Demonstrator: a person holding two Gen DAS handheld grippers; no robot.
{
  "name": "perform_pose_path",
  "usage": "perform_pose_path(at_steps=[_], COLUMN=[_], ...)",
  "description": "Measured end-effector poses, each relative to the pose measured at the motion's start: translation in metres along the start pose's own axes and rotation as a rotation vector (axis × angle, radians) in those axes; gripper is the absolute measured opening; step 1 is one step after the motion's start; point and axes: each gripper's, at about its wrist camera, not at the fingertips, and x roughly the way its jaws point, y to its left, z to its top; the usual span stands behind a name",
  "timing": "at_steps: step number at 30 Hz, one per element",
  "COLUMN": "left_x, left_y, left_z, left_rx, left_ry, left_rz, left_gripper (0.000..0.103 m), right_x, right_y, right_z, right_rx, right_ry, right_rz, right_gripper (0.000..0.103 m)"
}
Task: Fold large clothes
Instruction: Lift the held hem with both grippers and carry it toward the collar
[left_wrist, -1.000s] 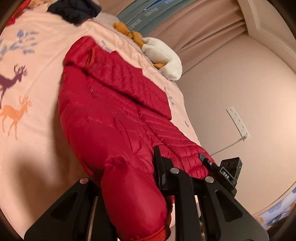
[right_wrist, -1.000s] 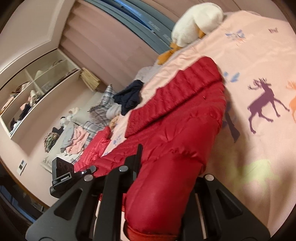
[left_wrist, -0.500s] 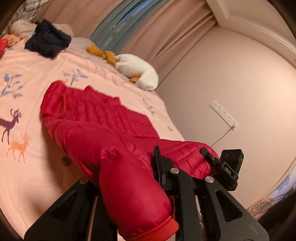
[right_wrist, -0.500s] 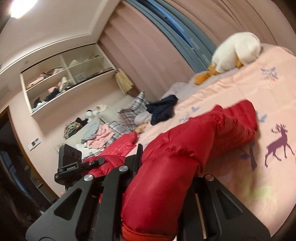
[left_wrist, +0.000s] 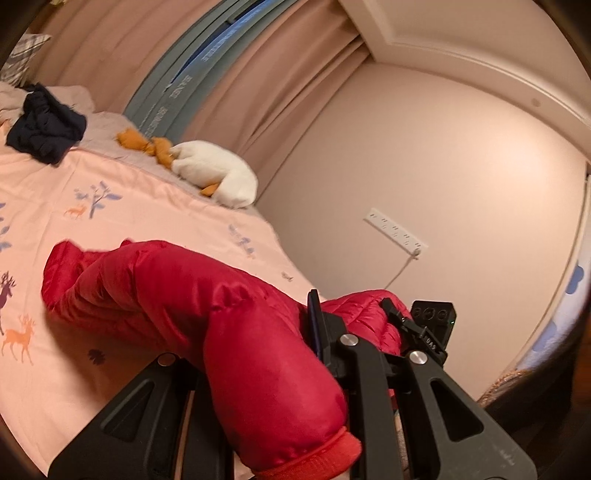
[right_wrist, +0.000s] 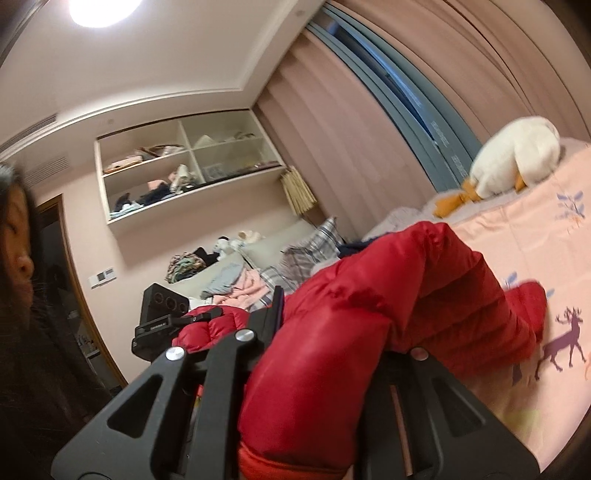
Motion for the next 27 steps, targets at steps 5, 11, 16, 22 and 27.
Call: perform_pose_path(at_steps=[5, 11, 16, 22, 27], left_x=[-0.006, -0.002, 0.003, 0.009, 0.023], left_y=[-0.009, -0.011, 0.001, 0.022, 0.035], left_z=[0.003, 0.002, -0.002, -0.007, -0.006], left_rx=[0.024, 0.037, -0.007, -0.062, -0.067], left_ry=[-0.028, -0.034, -0.022, -0.017, 0.012], left_rz=[-0.058, -0.034, 0.022, 0.093, 0.202], left_gripper=[0.017, 0.017, 0.018, 0.019, 0.019], right_x=[-0.011, -0.01, -0.002, 0.01, 0.024], right_y=[0.011, 0.003, -0.014, -0.033, -0.049], right_z=[0.006, 0.006, 0.0, -0.007, -0.009], right_rx=[-0.035, -0.017, 0.025, 0.058, 0.078], right_ry=[-0.036, -0.051, -0.036, -0.015, 0.007], right_rz=[0.042, 0.013, -0.057, -0.138, -0.199], right_gripper=[0.015, 0.015, 0.015, 0.016, 0.016])
